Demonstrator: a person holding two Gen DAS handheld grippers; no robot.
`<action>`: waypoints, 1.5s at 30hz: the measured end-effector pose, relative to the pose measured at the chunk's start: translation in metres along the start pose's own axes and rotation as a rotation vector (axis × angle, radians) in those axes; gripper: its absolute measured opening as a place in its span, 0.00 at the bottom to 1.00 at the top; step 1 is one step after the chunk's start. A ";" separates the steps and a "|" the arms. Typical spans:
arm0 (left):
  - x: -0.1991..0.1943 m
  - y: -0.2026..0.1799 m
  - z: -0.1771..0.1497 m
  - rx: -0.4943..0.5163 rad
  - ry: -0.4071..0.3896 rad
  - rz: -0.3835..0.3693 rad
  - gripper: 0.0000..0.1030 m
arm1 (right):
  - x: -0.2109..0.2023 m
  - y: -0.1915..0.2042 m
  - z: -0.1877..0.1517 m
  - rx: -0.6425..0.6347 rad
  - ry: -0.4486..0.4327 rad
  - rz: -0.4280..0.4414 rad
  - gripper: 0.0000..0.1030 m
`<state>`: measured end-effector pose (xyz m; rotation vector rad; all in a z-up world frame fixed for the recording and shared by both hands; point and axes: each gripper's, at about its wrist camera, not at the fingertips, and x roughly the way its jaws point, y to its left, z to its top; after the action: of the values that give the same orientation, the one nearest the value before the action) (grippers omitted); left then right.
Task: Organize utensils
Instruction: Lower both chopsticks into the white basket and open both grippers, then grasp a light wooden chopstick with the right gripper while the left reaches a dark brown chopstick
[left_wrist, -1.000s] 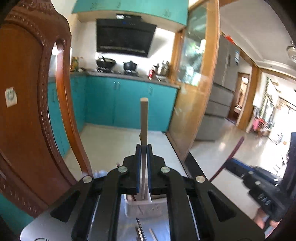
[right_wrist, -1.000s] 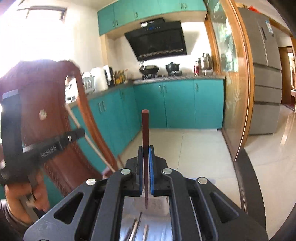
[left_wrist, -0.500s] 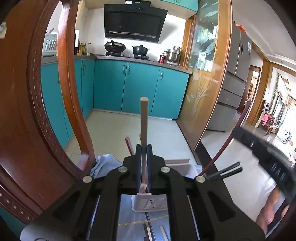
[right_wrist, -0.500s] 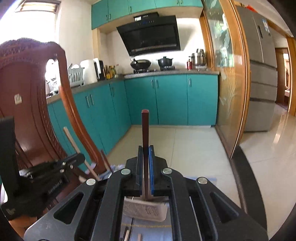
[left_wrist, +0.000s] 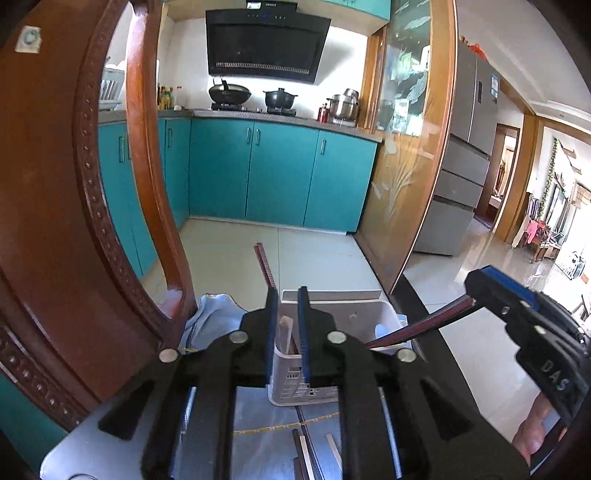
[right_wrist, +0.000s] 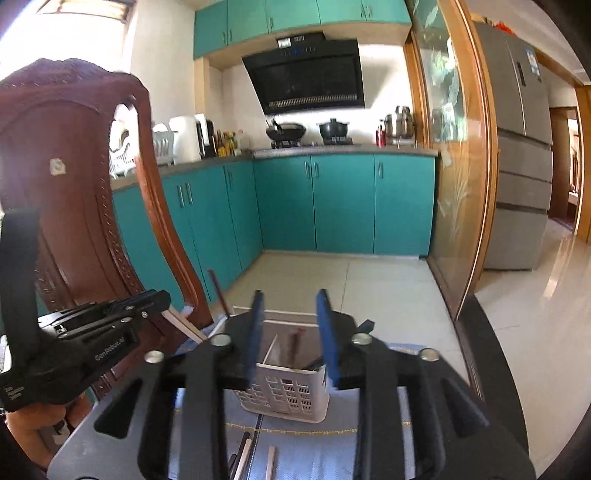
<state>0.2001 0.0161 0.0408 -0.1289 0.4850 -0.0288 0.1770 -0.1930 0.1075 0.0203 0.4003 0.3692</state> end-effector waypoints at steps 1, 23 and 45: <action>-0.005 0.000 -0.002 0.001 -0.011 0.000 0.17 | -0.007 0.000 -0.002 -0.004 -0.020 0.005 0.37; -0.008 0.043 -0.175 -0.023 0.360 0.083 0.49 | 0.036 0.014 -0.218 -0.076 0.663 0.007 0.52; 0.008 0.026 -0.203 -0.029 0.467 0.027 0.53 | 0.045 -0.010 -0.215 0.067 0.658 -0.058 0.06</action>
<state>0.1119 0.0173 -0.1441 -0.1447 0.9541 -0.0257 0.1366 -0.1973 -0.1087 -0.0493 1.0613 0.2986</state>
